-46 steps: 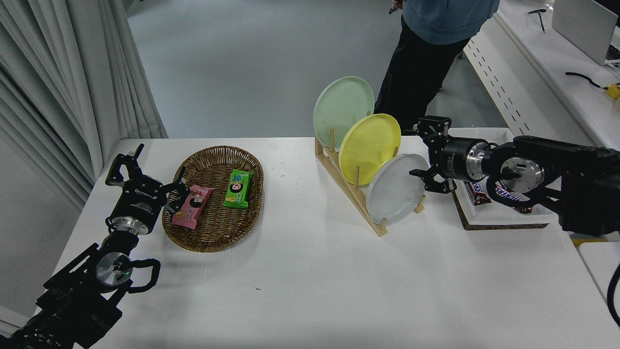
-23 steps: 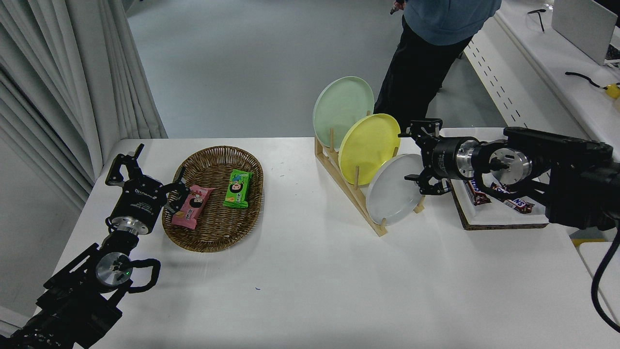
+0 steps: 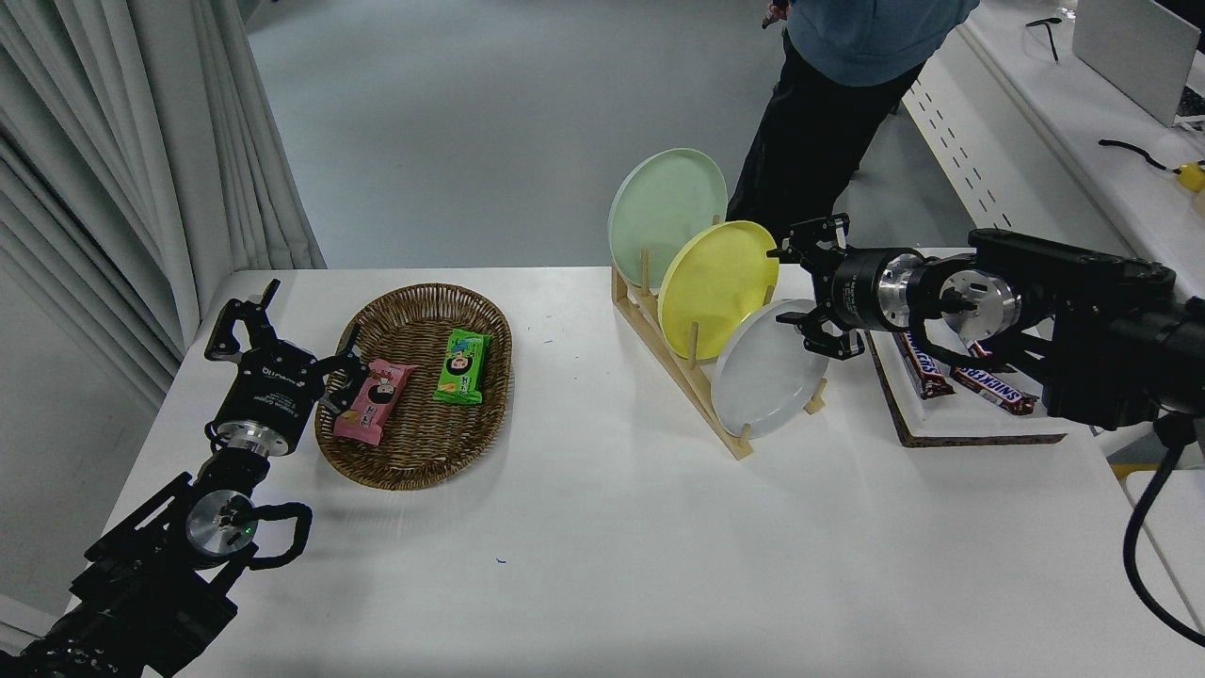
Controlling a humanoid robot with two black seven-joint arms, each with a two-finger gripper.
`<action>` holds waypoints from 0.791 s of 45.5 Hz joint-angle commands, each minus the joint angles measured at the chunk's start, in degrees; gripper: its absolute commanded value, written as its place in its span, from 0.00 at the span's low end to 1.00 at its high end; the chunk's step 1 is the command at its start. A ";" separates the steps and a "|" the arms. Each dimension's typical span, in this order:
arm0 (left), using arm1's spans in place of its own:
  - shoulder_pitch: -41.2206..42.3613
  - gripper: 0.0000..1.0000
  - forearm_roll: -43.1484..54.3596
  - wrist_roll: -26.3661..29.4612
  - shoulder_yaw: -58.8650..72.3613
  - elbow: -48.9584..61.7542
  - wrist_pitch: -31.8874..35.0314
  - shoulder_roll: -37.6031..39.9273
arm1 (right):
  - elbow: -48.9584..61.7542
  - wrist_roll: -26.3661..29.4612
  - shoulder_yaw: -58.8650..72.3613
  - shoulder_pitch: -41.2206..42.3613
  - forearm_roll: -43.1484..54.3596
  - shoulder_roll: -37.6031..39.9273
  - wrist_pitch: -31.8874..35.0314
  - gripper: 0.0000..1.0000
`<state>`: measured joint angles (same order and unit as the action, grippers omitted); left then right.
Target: Place the plate on the table
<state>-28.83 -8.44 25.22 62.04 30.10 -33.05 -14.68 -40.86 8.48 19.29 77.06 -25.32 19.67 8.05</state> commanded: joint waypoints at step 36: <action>0.00 1.00 0.00 0.00 -0.08 -0.04 0.00 0.00 | 0.78 1.45 0.31 -0.42 0.27 -1.03 0.47 0.57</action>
<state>-28.83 -8.44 25.22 62.03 30.10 -33.05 -14.68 -40.20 9.88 19.43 76.67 -25.13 19.06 8.37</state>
